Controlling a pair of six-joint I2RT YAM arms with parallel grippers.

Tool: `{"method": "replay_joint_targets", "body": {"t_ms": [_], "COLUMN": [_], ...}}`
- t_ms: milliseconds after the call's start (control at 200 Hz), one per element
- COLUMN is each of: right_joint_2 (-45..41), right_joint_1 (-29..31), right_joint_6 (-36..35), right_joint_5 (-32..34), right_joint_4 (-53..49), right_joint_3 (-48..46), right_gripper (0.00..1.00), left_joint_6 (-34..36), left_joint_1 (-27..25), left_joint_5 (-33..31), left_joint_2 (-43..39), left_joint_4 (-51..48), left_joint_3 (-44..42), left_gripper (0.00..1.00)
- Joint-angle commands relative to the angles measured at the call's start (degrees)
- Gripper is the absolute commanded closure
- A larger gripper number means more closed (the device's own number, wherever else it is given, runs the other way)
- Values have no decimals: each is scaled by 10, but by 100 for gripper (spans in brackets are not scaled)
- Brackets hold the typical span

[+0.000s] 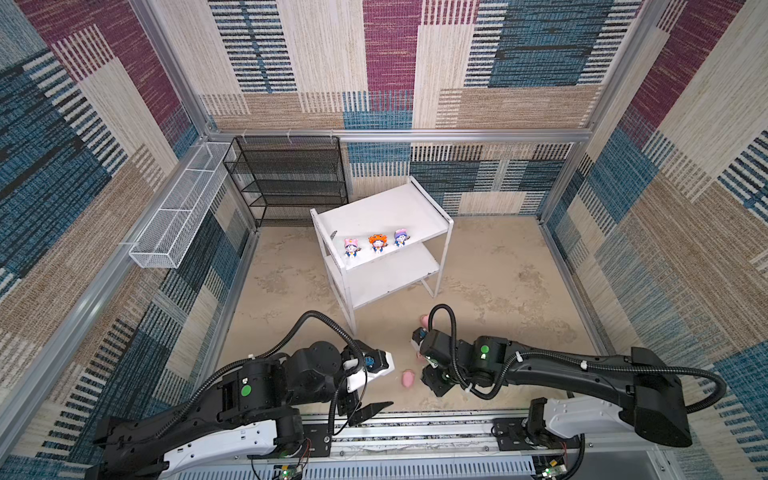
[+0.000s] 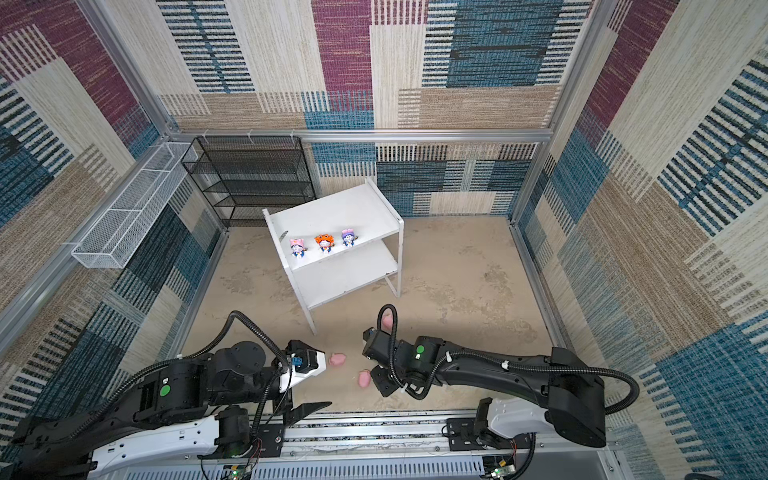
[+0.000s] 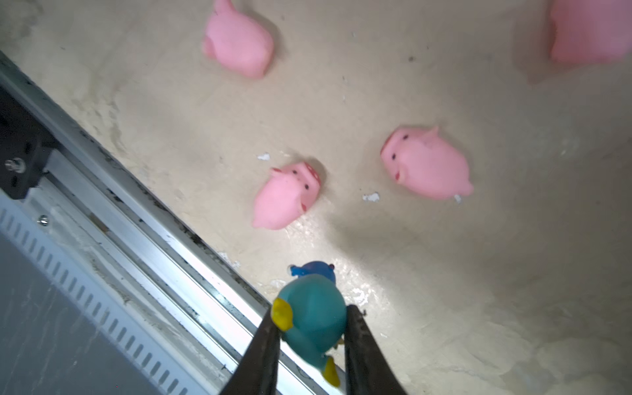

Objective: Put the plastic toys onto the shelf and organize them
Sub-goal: 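Lift the teal figure with the right gripper and carry it over the top shelf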

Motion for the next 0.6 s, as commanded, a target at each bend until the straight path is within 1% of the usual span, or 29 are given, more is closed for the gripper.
{"method": "replay_joint_targets", "body": {"t_ms": [0, 155, 200, 260, 496, 596], "right_joint_2": [10, 18, 17, 16, 41, 46], "right_joint_1": [-5, -45, -59, -81, -140, -171], "right_joint_6": [-61, -154, -179, -208, -322, -365], "right_joint_5": [6, -30, -36, -41, -25, -21], "right_joint_4": [-48, -108, -124, -147, -227, -239], "right_joint_3": [59, 155, 183, 222, 371, 438], "right_gripper": [76, 79, 82, 82, 83, 83], "left_joint_6": [4, 21, 25, 30, 50, 52], "left_joint_1": [0, 0, 0, 1, 1, 2], "left_joint_5": [-18, -38, -44, -53, -73, -74], "left_joint_2": [-3, -5, -6, -7, -5, 0], "left_joint_4": [-19, -46, -52, -59, -63, -59], "left_joint_3": [13, 32, 36, 43, 53, 53], "left_gripper": [1, 1, 1, 1, 1, 1]}}
